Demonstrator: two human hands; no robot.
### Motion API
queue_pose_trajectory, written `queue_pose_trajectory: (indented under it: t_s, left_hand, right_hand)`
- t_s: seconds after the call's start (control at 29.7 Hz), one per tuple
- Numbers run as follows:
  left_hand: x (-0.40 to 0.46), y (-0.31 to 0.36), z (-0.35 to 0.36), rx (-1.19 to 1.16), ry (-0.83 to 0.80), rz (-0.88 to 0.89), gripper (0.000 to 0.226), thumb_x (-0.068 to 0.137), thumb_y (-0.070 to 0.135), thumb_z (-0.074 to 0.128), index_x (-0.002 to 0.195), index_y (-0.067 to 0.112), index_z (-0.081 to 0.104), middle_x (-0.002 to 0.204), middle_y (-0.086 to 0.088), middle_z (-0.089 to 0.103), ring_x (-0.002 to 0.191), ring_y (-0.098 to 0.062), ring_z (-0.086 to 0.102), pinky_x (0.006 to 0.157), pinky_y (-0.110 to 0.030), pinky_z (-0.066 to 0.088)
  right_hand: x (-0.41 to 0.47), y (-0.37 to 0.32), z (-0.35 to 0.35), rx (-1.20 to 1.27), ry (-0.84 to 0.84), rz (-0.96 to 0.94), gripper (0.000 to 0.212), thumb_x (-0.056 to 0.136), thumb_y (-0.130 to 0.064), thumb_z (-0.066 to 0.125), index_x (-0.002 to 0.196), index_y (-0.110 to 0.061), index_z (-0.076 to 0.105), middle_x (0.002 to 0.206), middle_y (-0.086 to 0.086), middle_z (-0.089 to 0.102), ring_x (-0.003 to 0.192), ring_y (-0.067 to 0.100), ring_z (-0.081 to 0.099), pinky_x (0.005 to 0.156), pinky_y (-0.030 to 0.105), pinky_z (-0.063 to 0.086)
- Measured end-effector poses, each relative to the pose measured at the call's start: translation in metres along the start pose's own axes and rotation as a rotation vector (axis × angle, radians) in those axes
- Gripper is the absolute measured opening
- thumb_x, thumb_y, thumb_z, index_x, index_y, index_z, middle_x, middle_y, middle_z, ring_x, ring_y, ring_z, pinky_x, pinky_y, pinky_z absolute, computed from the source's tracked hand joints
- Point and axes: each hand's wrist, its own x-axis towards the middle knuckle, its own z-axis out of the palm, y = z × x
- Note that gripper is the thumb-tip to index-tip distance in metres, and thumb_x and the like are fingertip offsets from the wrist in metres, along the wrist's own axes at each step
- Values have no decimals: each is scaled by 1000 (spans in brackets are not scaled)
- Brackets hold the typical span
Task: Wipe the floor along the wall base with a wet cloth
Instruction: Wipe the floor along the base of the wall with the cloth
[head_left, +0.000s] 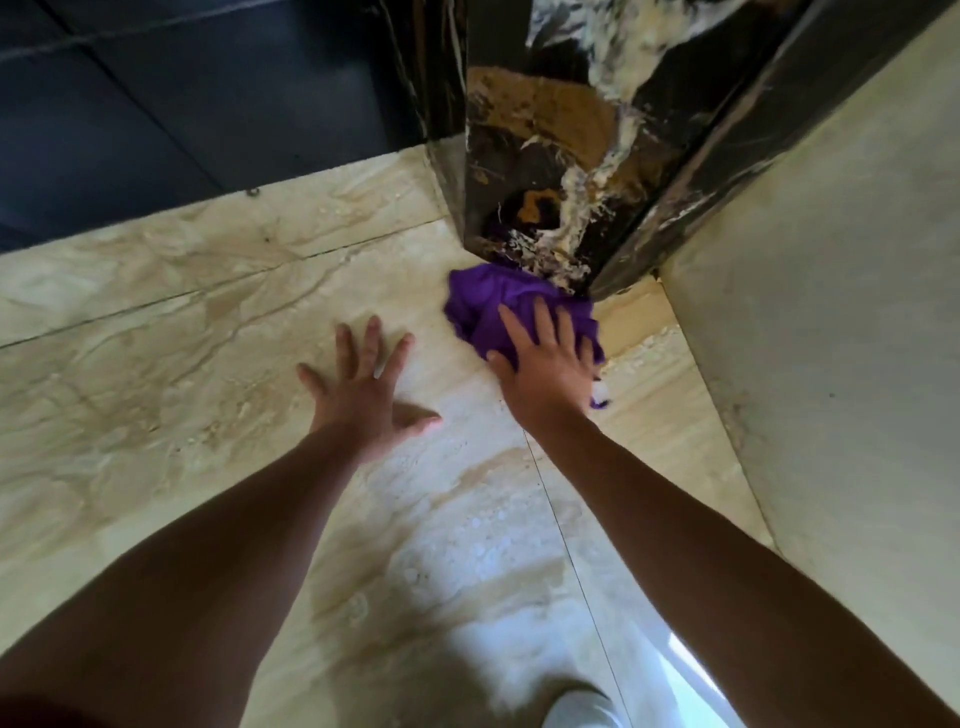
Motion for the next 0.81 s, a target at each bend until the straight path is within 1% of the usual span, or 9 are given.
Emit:
queue_pose_trajectory:
  t_s: [0.07,0.13,0.24,0.3,0.44,0.54,0.61,0.71,0.81]
  left_hand:
    - [-6,-4,11,10,57,28,113,67,94,32,158,38,-6,165,-4,-28,150,-39,-26,107,-82,6]
    - [-10,-8,18,16,75,40,110,69,94,20,158,36,-6,165,-7,-27,150,-40,-25,108,-81,2]
    - [-9,-9,24,28,99,51,105,75,91,23,159,35,-6,165,-8,-27,150,-40,-25,109,-80,-2]
    - [-7,-10,25,27,98,49,104,76,90,27,159,35,-5,165,-8,-27,150,-40,-24,109,-80,-3]
    - [-4,-9,25,3,76,42,105,74,92,28,157,39,-8,164,-3,-32,150,-36,-27,109,-79,-3]
    - [-4,-11,23,-8,55,9,106,73,93,29,156,42,-11,161,1,-37,149,-34,-31,110,-78,-5]
    - [-5,-9,21,-4,54,14,105,74,93,29,157,41,-10,161,1,-36,148,-33,-32,111,-77,-7]
    - [-4,-11,20,-26,49,21,106,73,93,31,157,42,-10,161,2,-38,147,-31,-35,110,-77,-7]
    - [-5,-12,19,-27,42,25,107,73,93,33,157,42,-10,160,3,-38,146,-31,-37,110,-77,-8]
  right_hand:
    - [-29,28,6,-14,53,68,63,98,-60,38,156,-41,23,165,6,24,149,38,22,117,58,25]
    - [-37,41,9,-84,47,86,63,98,-61,37,155,-38,27,162,9,31,143,42,31,113,57,31]
    - [-25,20,8,-155,71,93,61,98,-56,42,154,-34,33,157,15,39,131,47,41,104,58,36]
    - [-13,-13,10,-140,76,77,61,98,-53,44,154,-34,32,157,16,36,132,46,39,103,60,35]
    - [43,-79,0,-89,11,66,60,101,-49,41,156,-34,23,160,15,26,139,45,26,104,59,30]
    - [78,-110,-11,-145,-34,-8,58,102,-46,40,156,-31,24,155,18,30,134,46,29,98,58,35]
    - [78,-104,-14,-192,-54,-73,59,103,-47,38,157,-29,21,154,18,30,135,44,30,99,58,36]
    - [59,-69,-13,-209,-40,-153,61,102,-51,36,157,-32,20,156,15,28,136,41,29,103,60,33]
    - [43,-25,-14,-209,-46,-110,61,100,-53,39,155,-36,22,154,13,30,134,40,31,104,59,35]
